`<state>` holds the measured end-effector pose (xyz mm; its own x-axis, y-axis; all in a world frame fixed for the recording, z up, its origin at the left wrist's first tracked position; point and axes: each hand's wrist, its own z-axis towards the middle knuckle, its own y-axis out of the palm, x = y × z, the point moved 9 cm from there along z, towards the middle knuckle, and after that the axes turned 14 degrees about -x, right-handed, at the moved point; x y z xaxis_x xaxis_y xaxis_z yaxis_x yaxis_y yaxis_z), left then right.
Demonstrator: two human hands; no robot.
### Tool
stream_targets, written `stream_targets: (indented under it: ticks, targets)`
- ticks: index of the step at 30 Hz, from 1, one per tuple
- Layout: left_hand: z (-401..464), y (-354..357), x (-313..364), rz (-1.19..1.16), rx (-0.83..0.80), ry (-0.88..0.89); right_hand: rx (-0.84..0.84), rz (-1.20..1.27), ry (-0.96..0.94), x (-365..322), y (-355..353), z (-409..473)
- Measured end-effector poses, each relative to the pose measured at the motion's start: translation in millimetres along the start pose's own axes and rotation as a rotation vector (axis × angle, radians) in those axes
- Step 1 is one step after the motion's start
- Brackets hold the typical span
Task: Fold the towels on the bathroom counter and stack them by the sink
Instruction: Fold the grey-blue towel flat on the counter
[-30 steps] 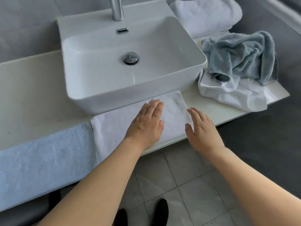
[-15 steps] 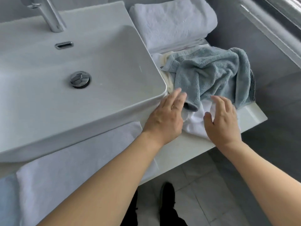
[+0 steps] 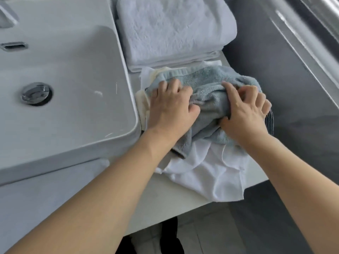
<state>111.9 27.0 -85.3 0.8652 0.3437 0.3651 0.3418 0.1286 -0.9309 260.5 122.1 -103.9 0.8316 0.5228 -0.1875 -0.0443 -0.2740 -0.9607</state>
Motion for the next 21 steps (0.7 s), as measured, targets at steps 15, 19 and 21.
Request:
stream_targets:
  ticks: [15, 19, 21]
  targets:
    - [-59, 33, -10, -1.498, -0.493, -0.412, 0.204, 0.165, -0.401, -20, -38, -36]
    - [-90, 29, 6, -1.261, -0.938, -0.241, 0.342, 0.381, -0.479, -32, -67, -57]
    - [-100, 22, 3, -1.113, -0.946, -0.171, 0.36, 0.513, -0.428, -32, -75, -65]
